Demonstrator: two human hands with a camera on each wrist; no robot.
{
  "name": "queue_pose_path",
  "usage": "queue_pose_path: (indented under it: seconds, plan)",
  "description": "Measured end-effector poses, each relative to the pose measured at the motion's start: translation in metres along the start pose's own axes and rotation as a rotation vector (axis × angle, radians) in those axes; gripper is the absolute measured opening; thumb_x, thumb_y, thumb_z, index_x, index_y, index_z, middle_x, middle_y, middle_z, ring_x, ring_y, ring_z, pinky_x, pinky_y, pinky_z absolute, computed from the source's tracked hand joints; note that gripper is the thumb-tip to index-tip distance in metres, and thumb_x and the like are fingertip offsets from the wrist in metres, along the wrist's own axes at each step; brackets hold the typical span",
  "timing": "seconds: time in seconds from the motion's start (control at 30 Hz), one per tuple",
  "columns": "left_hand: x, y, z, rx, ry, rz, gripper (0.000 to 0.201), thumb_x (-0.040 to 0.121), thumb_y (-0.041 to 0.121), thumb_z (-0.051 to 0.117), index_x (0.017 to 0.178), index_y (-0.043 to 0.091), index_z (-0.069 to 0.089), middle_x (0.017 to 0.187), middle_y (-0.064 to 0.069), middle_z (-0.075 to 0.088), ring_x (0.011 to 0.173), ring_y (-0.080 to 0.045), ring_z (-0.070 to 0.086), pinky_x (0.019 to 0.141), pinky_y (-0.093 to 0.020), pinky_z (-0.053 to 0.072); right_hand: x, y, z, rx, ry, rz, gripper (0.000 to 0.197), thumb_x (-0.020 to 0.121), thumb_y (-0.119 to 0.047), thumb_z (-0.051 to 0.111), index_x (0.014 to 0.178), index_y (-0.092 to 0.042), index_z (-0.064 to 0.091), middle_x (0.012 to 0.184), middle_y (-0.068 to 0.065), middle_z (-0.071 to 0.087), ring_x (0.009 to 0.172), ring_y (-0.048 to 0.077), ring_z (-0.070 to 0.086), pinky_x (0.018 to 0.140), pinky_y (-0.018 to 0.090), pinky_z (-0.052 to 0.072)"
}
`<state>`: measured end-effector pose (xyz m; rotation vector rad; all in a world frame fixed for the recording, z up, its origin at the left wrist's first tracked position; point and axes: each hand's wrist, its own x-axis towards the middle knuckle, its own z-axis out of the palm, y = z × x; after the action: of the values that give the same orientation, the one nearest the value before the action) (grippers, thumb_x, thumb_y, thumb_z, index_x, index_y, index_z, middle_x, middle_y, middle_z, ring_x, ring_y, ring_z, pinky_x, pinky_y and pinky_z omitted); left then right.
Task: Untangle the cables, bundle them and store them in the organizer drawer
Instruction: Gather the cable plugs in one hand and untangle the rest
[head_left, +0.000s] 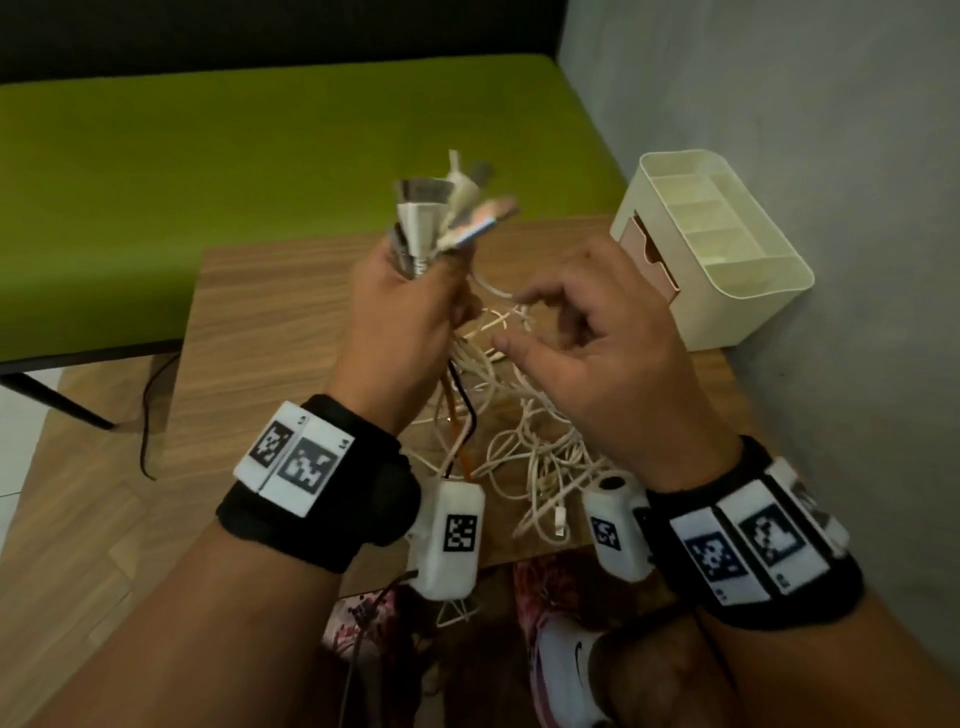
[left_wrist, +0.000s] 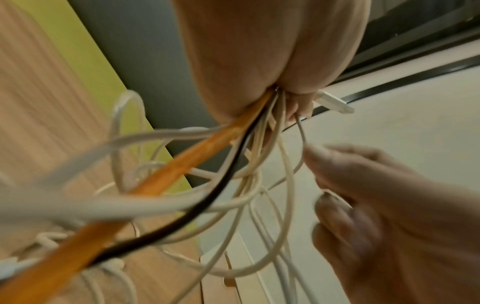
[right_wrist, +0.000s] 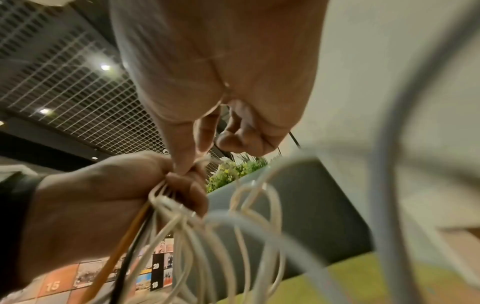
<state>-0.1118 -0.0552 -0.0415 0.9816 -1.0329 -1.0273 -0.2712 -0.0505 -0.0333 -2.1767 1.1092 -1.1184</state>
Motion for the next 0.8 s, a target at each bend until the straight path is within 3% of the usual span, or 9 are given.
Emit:
queue_pose_path:
  seconds: [0.1,0.17,0.2,0.3,0.47,0.57,0.63,0.73,0.8]
  plan:
    - [0.004,0.004,-0.014,-0.061,0.118,-0.035,0.012,0.099,0.023,0.054,0.090,0.016,0.056,0.068,0.009,0.054,0.065,-0.012,0.052,0.067,-0.037,0.047,-0.002,-0.013,-0.023,-0.125,-0.477,0.243,0.017,0.084,-0.045,0.072,0.090,-0.029,0.068,0.075,-0.013,0.062,0.063,0.001,0.058,0.057,0.017,0.042]
    - [0.004,0.007,-0.020,-0.140,0.151,-0.083,0.013,0.100,0.025,0.052,0.089,0.017,0.054,0.073,0.007,0.063,0.081,-0.016,0.063,0.080,-0.042,0.055,-0.004,-0.012,-0.026,-0.268,-0.838,0.475,0.024,0.085,-0.056,0.066,0.100,-0.037,0.067,0.082,-0.014,0.069,0.065,-0.001,0.064,0.058,0.021,0.047]
    - [0.003,0.009,-0.021,-0.200,0.137,-0.096,0.014,0.099,0.025,0.051,0.090,0.015,0.054,0.075,0.003,0.066,0.085,-0.019,0.066,0.083,-0.044,0.056,-0.004,-0.007,-0.024,-0.322,-0.890,0.546,0.027,0.086,-0.056,0.065,0.107,-0.038,0.065,0.089,-0.014,0.071,0.070,0.001,0.067,0.061,0.024,0.050]
    - [-0.001,0.015,-0.022,-0.316,0.051,-0.103,0.019,0.091,0.030,0.051,0.088,0.012,0.050,0.066,-0.001,0.061,0.072,-0.019,0.067,0.073,-0.040,0.058,0.001,0.015,-0.021,-0.424,-0.737,0.627,0.040,0.091,-0.050,0.062,0.127,-0.033,0.056,0.112,-0.007,0.066,0.092,0.011,0.063,0.079,0.033,0.053]
    - [0.001,0.009,-0.031,-0.355,0.031,-0.083,0.017,0.097,0.023,0.048,0.085,0.013,0.042,0.056,0.004,0.035,0.051,-0.011,0.042,0.058,-0.026,0.044,0.010,0.056,-0.024,-0.522,-0.351,0.526,0.058,0.090,-0.039,0.064,0.143,-0.027,0.044,0.140,0.005,0.049,0.123,0.031,0.053,0.097,0.039,0.046]
    - [0.003,0.002,-0.034,-0.312,0.104,-0.074,0.017,0.100,0.016,0.043,0.084,0.017,0.042,0.056,0.006,0.034,0.050,-0.010,0.038,0.060,-0.025,0.045,0.009,0.060,-0.025,-0.678,-0.300,0.508,0.043,0.091,-0.039,0.060,0.130,-0.022,0.060,0.129,0.012,0.056,0.116,0.034,0.053,0.093,0.041,0.047]
    - [0.003,-0.002,-0.033,-0.280,0.140,-0.074,0.016,0.103,0.014,0.041,0.088,0.018,0.045,0.057,0.007,0.036,0.051,-0.010,0.040,0.067,-0.029,0.050,0.009,0.053,-0.025,-0.712,-0.135,0.374,0.029,0.091,-0.037,0.063,0.109,-0.017,0.072,0.115,0.012,0.060,0.107,0.033,0.055,0.085,0.040,0.048]
    - [0.002,-0.005,-0.027,-0.266,0.150,-0.099,0.016,0.104,0.012,0.040,0.091,0.018,0.047,0.056,0.006,0.035,0.051,-0.010,0.040,0.074,-0.031,0.053,0.010,0.033,-0.020,-0.382,0.043,0.185,0.020,0.089,-0.030,0.069,0.082,-0.011,0.070,0.088,0.002,0.060,0.081,0.017,0.057,0.071,0.028,0.046]
    - [0.001,-0.007,-0.019,-0.281,0.131,-0.119,0.015,0.104,0.011,0.041,0.092,0.017,0.046,0.056,0.006,0.034,0.050,-0.009,0.039,0.071,-0.031,0.054,0.007,0.017,-0.009,-0.101,-0.049,0.177,0.010,0.091,-0.027,0.068,0.090,-0.017,0.069,0.087,-0.008,0.059,0.078,0.003,0.056,0.068,0.014,0.044]
